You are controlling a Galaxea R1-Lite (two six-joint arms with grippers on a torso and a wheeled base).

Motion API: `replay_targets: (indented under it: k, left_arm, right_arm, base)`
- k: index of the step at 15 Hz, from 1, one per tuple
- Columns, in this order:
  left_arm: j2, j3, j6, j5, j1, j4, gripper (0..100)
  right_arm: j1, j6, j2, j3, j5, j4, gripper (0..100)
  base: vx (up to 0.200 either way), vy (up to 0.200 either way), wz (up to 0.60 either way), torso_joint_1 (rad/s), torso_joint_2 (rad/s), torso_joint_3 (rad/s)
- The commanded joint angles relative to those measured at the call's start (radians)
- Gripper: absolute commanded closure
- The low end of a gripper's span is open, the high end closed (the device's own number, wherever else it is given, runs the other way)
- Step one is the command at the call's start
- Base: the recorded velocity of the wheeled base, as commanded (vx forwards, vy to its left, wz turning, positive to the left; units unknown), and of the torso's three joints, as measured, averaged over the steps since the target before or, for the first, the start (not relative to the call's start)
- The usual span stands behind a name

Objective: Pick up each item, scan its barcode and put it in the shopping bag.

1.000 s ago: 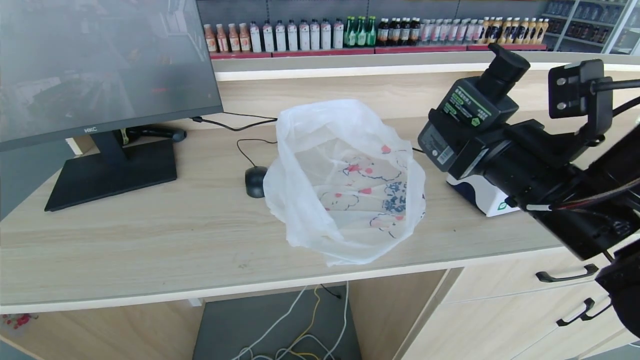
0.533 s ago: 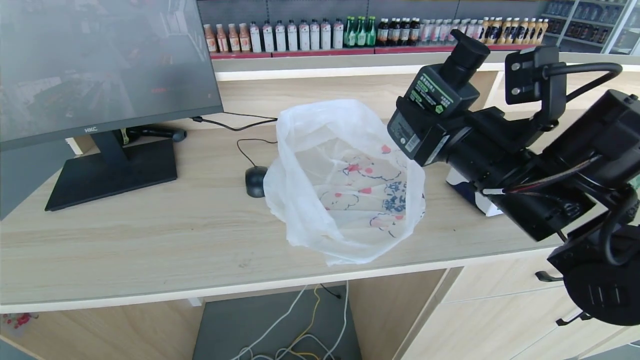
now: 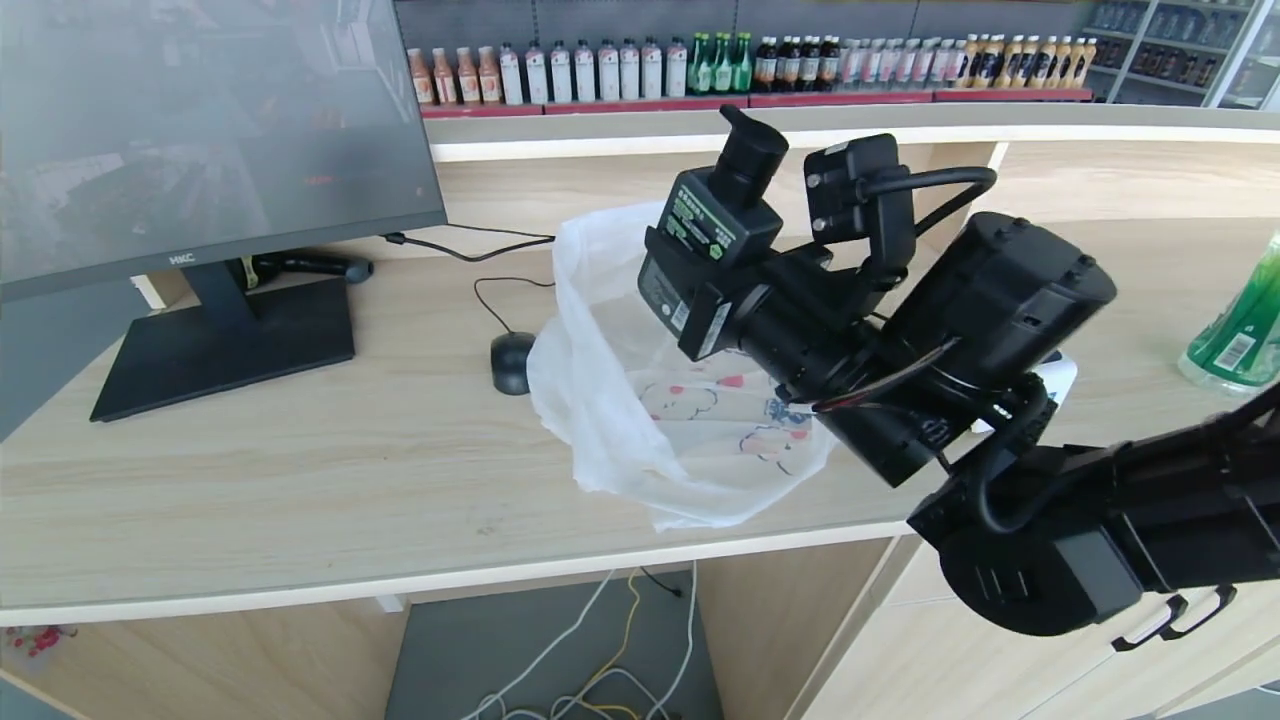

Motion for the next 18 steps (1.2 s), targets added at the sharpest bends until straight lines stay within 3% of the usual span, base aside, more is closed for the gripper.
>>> replay_targets:
  k: [1,18]
  left_arm:
    - [0.000,0.000,-0.001,0.000,0.000,0.000,0]
    - [0.000,0.000,-0.001,0.000,0.000,0.000,0]
  right_arm:
    - [0.036,0.011,0.136,-0.082,-0.021,0.001,100]
    - [-0.092,0.031,0.162,-0.065,-0.034,0.073,100]
  base:
    - [0.000,0.000,0.00,0.000,0.00,0.000]
    - [0.000,0.000,0.00,0.000,0.00,0.000]
